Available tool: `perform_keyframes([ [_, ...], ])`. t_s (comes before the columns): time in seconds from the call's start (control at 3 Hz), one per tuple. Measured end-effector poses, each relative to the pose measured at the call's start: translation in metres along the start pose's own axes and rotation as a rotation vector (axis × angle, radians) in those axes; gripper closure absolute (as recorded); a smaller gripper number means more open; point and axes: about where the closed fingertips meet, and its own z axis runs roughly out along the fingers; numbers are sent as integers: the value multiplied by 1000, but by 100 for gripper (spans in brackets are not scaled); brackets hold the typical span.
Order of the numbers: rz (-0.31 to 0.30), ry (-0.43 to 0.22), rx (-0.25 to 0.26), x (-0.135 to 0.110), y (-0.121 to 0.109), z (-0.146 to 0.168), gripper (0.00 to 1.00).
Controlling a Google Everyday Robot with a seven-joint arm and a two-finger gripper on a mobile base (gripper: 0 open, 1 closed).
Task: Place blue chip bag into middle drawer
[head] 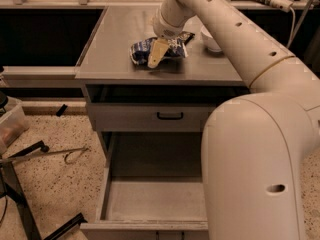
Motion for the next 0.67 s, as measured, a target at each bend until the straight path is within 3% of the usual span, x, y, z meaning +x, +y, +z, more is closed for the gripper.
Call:
perform_keyframes([
  [0.67, 0, 0, 0, 0, 0, 0, 64],
])
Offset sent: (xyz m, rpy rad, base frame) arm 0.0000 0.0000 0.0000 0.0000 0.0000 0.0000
